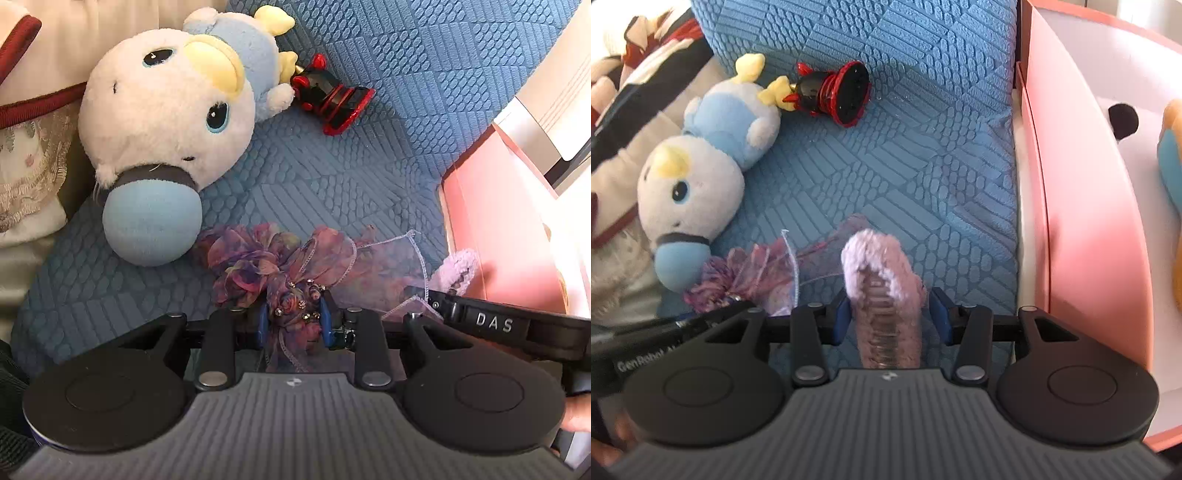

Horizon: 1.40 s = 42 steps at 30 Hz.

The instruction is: Organize objects

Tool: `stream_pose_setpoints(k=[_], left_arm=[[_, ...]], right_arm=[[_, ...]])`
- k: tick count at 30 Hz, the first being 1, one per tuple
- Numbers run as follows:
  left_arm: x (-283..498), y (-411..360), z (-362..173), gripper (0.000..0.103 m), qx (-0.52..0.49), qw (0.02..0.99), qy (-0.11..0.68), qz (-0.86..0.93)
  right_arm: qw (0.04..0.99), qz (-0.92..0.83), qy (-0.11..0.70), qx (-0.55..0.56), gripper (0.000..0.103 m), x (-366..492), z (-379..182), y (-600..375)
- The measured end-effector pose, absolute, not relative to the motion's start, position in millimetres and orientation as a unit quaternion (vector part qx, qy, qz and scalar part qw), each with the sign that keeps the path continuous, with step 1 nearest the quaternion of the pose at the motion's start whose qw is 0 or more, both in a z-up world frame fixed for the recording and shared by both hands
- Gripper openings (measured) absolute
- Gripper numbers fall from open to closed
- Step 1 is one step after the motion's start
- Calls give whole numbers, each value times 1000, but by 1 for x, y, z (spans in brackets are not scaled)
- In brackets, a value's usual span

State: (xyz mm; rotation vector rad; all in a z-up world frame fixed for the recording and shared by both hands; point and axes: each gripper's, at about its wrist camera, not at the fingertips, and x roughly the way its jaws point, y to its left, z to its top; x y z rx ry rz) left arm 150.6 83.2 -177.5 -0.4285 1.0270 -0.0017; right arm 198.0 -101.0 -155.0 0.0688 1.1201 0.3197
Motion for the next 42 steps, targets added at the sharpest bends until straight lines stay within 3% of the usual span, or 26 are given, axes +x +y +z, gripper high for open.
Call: stream_pose_setpoints(k=[9,12,15,42], left_arm=[[152,80,-181,32,-202,846,494,2],[153,79,-181,32,-202,844,497,3],[154,80,-182,32,-203,843,498,4],[159,73,-166,32,-233,841,487,-27]], right_arm=[[825,143,546,42,47,189,-170,-99],[833,142,535,26,39,187,-169,-96],[836,147,529,20,38,188,-168,-96],[852,142,502,49,38,147,-139,-111]])
